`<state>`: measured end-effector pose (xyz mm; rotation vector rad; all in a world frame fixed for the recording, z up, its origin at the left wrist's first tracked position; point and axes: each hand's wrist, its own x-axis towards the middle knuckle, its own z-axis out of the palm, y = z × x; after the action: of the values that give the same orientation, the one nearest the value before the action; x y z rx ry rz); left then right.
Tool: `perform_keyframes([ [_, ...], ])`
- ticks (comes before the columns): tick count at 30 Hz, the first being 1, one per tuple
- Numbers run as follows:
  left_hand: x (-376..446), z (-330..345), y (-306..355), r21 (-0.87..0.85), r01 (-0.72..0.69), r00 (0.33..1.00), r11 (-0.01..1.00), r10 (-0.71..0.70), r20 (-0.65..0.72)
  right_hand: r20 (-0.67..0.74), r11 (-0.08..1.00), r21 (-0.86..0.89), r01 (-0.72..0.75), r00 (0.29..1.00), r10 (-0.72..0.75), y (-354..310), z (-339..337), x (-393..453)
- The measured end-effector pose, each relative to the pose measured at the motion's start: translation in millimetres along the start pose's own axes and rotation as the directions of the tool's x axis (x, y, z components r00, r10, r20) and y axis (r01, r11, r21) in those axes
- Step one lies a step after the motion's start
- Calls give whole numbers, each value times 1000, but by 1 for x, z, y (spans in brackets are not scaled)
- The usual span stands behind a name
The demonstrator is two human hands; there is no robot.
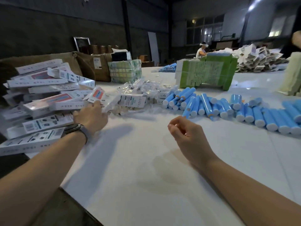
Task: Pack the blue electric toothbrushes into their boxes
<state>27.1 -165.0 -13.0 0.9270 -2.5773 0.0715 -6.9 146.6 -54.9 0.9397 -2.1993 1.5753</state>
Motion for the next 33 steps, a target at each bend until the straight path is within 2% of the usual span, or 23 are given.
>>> perform_keyframes([
  [2,-15,-22,25,-279,-3,997,960,24,70,-35,1000,0,-3,999,3,0,-1,1],
  [3,-24,-33,41,-474,25,989,880,47,139,-64,1000,-1,-3,998,3,-1,-1,1],
  [5,-48,-50,77,-789,151,951,595,130,279,-126,1000,12,-1,992,2,-5,-2,0],
  [6,-60,-55,95,-853,226,919,470,189,347,-136,1000,-7,24,990,-25,-9,-4,0],
  [8,-81,-63,129,-877,348,826,330,334,454,-75,980,-136,144,985,-155,-15,-10,1],
  [10,-95,-65,150,-894,318,775,316,456,437,15,946,-223,235,971,-237,-22,-18,2],
  [12,-97,-68,157,-909,272,752,315,520,405,101,921,-274,277,961,-259,-25,-32,3],
  [13,-95,-69,156,-908,275,716,316,563,413,163,905,-307,294,953,-254,-24,-41,4],
  [16,-92,-69,150,-857,439,477,272,738,478,299,849,-409,335,928,-222,-17,-70,6],
  [17,-92,-68,149,-845,473,446,250,759,474,292,844,-412,342,927,-233,-16,-77,6],
  [18,-93,-65,149,-857,463,455,228,768,450,272,861,-387,331,933,-236,-17,-81,6],
  [19,-96,-63,151,-882,426,495,202,764,414,254,899,-325,294,943,-217,-19,-83,6],
  [21,-104,-56,159,-939,317,658,133,682,319,261,975,-152,165,958,-121,-25,-84,7],
  [23,-110,-47,167,-981,181,813,68,552,188,267,1000,-8,27,963,-24,-31,-81,10],
  [25,-117,-43,172,-994,76,889,-79,456,32,249,983,161,-83,968,41,-28,-80,10],
  [26,-120,-43,174,-987,40,891,-156,452,-35,240,966,230,-122,969,65,-26,-78,8],
  [28,-130,-39,175,-963,3,822,-271,549,-152,267,929,315,-196,957,111,-19,-71,5],
  [30,-135,-37,174,-962,-3,796,-274,582,-168,325,902,343,-264,934,149,-11,-65,3],
  [33,-132,-35,174,-959,-38,850,-282,495,-180,415,893,318,-317,894,170,0,-72,8],
])
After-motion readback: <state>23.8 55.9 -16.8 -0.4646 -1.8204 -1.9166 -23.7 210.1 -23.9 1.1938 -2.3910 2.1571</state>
